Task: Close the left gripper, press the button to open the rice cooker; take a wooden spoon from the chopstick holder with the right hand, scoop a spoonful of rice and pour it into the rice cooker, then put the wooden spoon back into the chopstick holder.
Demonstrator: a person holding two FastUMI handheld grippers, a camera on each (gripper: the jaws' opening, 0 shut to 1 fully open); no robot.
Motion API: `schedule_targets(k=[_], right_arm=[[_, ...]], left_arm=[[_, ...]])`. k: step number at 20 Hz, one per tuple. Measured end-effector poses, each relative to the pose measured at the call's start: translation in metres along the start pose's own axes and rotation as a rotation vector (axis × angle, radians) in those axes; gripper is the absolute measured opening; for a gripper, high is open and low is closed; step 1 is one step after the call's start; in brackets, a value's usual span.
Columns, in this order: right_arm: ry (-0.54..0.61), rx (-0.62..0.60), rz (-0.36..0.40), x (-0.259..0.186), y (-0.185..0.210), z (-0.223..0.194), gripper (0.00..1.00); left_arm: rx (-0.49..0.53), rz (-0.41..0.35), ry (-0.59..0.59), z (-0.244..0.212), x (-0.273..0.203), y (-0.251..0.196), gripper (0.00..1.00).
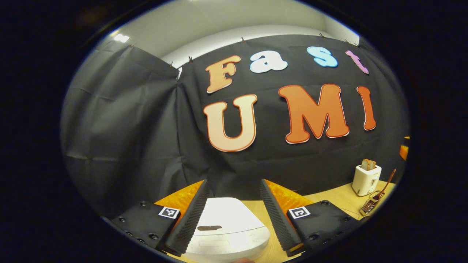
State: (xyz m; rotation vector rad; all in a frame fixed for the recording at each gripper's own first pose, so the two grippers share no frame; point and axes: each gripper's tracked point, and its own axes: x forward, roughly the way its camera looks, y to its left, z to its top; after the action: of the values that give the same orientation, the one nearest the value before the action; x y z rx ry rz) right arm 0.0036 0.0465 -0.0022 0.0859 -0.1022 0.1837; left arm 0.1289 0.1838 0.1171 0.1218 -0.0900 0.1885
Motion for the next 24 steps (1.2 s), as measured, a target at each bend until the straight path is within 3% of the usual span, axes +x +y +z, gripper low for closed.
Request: schedule_targets(k=[3,6,7,11,13,24], right_arm=[[0.007,0.004,0.007,-0.002,-0.001,-0.007,0.88],[-0.016,-0.028,-0.034,-0.001,-0.008,-0.007,0.89],[-0.023,-0.045,-0.041,-0.001,-0.007,-0.008,0.89],[-0.015,-0.067,-0.016,-0.002,0.002,-0.014,0.9],[-0.017,-0.061,-0.003,-0.002,0.006,-0.014,0.91],[-0.003,-0.078,-0.03,-0.005,-0.009,-0.019,0.91]], left_arm=[[0.026,-0.045,-0.031,-0.007,-0.009,-0.018,0.92],[-0.001,-0.032,-0.045,-0.015,-0.017,-0.026,0.97],[-0.014,-0.042,-0.038,-0.02,-0.018,-0.029,0.92],[-0.041,-0.046,-0.013,-0.03,-0.02,-0.03,0.97],[-0.038,-0.058,-0.009,-0.031,-0.022,-0.034,0.92],[-0.005,-0.077,0.017,-0.04,-0.027,-0.043,0.97]])
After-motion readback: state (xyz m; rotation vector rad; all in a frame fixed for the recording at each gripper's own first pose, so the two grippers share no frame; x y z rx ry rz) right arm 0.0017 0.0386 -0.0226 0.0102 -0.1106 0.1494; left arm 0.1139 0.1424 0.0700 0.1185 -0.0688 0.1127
